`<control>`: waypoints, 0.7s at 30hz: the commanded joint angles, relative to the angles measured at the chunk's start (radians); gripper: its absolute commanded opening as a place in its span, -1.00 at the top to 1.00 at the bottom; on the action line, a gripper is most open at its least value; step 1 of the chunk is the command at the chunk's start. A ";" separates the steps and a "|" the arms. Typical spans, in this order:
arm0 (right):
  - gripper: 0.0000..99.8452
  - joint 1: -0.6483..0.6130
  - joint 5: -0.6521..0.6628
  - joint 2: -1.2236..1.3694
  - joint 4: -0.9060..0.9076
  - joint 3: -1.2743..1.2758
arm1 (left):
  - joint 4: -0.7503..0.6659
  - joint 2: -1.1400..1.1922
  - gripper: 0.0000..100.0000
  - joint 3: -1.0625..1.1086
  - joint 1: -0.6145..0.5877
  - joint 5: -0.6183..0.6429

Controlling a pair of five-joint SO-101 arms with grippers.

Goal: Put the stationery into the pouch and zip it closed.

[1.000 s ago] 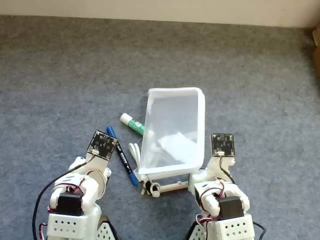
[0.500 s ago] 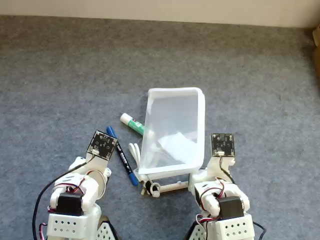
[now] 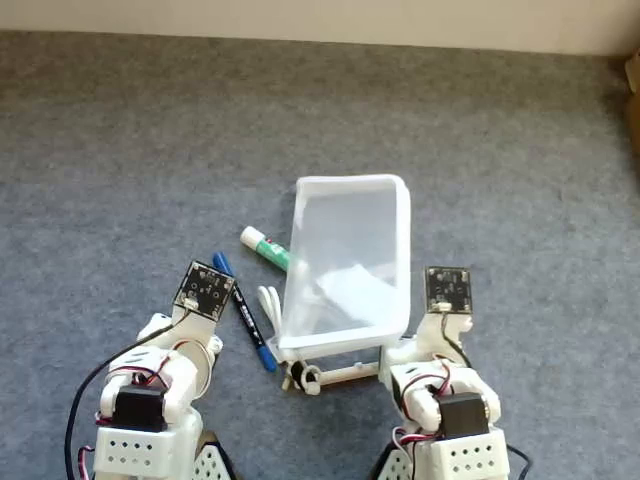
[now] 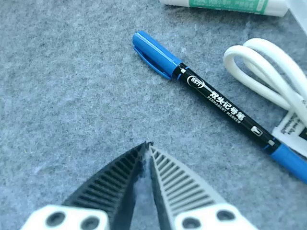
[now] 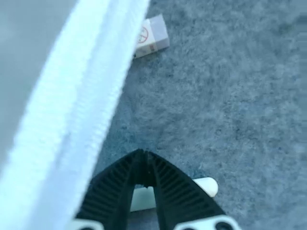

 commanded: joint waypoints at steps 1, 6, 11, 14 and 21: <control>0.99 0.122 0.000 -0.015 -0.016 0.058 | 0.003 -0.015 0.99 0.019 -0.005 -0.005; 0.99 0.335 0.000 -0.015 -0.022 -0.074 | 0.003 -0.015 0.99 0.019 -0.005 -0.005; 0.99 0.348 0.002 -0.015 -0.021 -0.186 | 0.003 -0.015 0.99 0.019 -0.005 -0.005; 0.99 0.352 0.077 -0.015 -0.021 -0.232 | 0.003 -0.015 0.99 0.019 -0.005 -0.005; 0.99 0.344 0.347 -0.015 -0.022 -0.334 | 0.003 -0.015 0.99 0.019 -0.005 -0.005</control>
